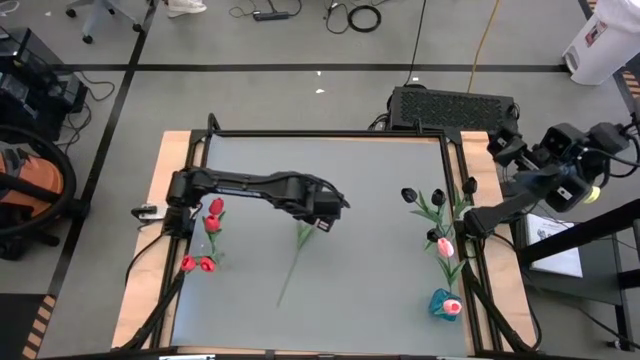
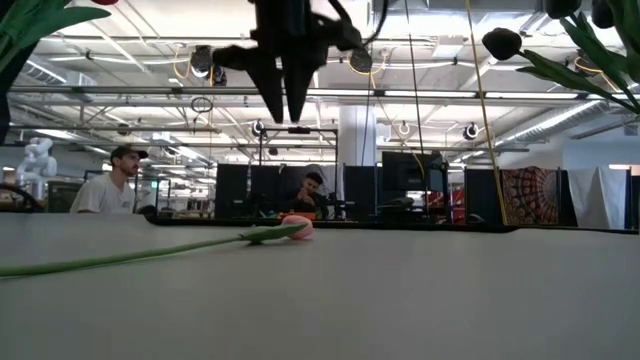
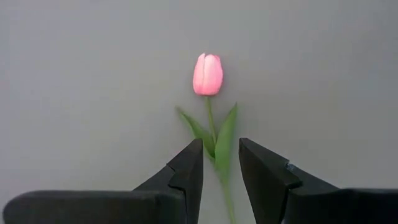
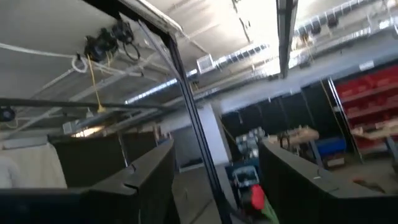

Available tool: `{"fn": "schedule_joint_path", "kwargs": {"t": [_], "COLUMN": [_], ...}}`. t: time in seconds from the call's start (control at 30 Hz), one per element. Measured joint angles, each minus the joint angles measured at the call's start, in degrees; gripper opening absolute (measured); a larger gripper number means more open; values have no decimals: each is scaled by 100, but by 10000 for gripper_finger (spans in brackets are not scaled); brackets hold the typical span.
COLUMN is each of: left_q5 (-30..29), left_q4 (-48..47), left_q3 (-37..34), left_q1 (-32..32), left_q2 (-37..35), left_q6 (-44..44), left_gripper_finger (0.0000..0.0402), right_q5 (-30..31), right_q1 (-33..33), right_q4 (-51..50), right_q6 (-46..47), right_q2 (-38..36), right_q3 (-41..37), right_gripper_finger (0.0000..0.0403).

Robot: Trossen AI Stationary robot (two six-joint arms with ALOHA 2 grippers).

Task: Sort flowers into vase by color
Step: Put the pink tulip into the blue vase

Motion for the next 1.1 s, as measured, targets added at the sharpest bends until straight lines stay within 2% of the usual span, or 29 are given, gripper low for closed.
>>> {"fn": "schedule_joint_path", "kwargs": {"t": [0.33,0.63,0.97,1.1], "left_q5": [994,1223,1471,1491], "left_q4": [14,382,451,460], "left_q3": [-2,-2,-2,-229], "left_q1": [275,685,1378,1657], "left_q2": [495,551,550,540], "left_q6": [648,1246,2347,2711], "left_gripper_finger": [112,112,112,112], "right_q5": [0,3,3,3], "right_q1": [-1,0,0,-2], "right_q4": [-1115,-1143,-1134,-1132], "right_q6": [378,353,381,549], "right_q2": [54,114,114,114], "right_q3": [37,37,37,35], "right_gripper_finger": [223,223,223,223]}}
